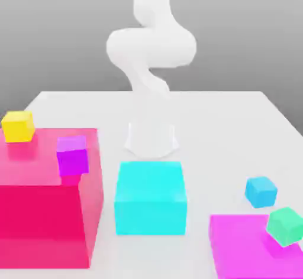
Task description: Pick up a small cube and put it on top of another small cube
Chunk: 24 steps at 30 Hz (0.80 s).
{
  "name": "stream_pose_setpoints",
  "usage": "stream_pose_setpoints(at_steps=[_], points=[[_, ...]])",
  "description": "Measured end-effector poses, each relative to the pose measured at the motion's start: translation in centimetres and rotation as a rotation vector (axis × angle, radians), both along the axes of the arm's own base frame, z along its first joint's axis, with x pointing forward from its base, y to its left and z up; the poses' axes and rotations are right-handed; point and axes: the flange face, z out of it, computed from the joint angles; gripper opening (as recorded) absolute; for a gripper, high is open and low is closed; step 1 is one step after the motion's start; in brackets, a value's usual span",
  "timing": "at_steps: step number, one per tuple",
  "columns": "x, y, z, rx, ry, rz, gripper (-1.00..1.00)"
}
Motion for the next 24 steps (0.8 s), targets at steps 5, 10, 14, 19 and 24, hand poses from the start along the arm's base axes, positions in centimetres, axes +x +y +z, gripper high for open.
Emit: stream_pose_setpoints(at_steps=[5,10,14,19,24], points=[[3.8,8.3,-12.0,0.024,0.186,0.064,0.0],[2.8,15.8,-23.7,0.013,0.359,0.116,0.0],[-1.0,20.6,-32.8,-0.018,0.495,0.152,0.0],[-8.6,24.4,-43.0,-0.087,0.657,0.191,0.0],[-11.4,25.0,-49.2,-0.109,0.71,0.197,0.0]])
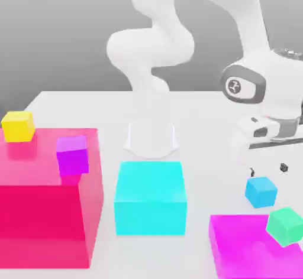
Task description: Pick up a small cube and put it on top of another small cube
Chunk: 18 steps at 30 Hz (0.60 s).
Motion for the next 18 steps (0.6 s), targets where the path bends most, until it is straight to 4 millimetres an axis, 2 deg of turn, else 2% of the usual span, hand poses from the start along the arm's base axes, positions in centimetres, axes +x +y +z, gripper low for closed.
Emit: stream_pose_setpoints(at_steps=[2,3,10,16,18], points=[[-0.1,0.0,-2.0,-0.001,0.002,0.0,0.0],[-0.2,-0.1,-3.0,-0.001,0.002,0.001,-1.0],[-0.2,-0.1,-3.2,-0.001,0.001,0.001,-1.0],[-0.1,-0.1,2.0,-0.003,-0.001,0.001,-1.0],[-0.5,1.0,3.0,0.003,-0.004,0.082,-1.0]])
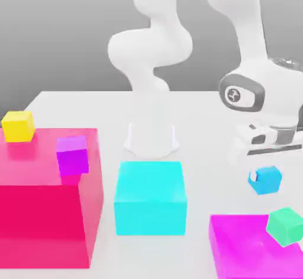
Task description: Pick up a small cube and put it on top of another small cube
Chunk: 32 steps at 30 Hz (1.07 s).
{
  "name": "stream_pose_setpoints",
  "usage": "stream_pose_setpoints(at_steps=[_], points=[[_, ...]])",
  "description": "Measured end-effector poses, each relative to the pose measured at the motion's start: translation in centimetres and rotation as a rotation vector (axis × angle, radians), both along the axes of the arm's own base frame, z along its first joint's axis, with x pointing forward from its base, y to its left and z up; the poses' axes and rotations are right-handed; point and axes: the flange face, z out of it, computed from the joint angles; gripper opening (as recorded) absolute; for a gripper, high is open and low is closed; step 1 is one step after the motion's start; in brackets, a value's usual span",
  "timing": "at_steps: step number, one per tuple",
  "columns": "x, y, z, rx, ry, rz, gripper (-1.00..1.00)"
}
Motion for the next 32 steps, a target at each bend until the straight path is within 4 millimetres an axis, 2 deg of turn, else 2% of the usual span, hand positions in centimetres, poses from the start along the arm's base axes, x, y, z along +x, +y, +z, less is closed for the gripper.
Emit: stream_pose_setpoints(at_steps=[1,2,5,7,10,13,16,18,21,23,24,25,26,28,29,32], points=[[1.4,-0.6,0.7,-0.002,-0.006,0.008,-1.0],[3.5,-1.9,1.5,-0.007,-0.013,-0.009,-1.0],[9.7,-7.6,4.8,-0.032,-0.034,-0.072,-1.0],[13.0,-12.0,7.2,-0.049,-0.043,-0.111,-1.0],[16.2,-18.7,11.1,-0.071,-0.049,-0.153,-1.0],[17.7,-26.1,14.6,-0.085,-0.047,-0.214,-1.0],[17.6,-33.5,18.0,-0.09,-0.039,-0.278,-1.0],[16.5,-38.5,20.0,-0.087,-0.032,-0.331,-1.0],[13.2,-46.1,22.9,-0.07,-0.019,-0.43,-1.0],[9.9,-51.2,24.7,-0.047,-0.009,-0.51,-1.0],[7.9,-53.7,25.2,-0.03,-0.003,-0.565,-1.0],[6.1,-56.0,24.7,-0.015,0.001,-0.612,-1.0],[5.2,-57.0,23.8,-0.008,0.004,-0.636,-1.0],[4.4,-57.8,21.1,-0.001,0.006,-0.654,-1.0],[4.3,-57.9,20.4,-0.001,0.006,-0.657,1.0],[4.3,-57.9,20.4,0.0,0.006,-0.657,1.0]])
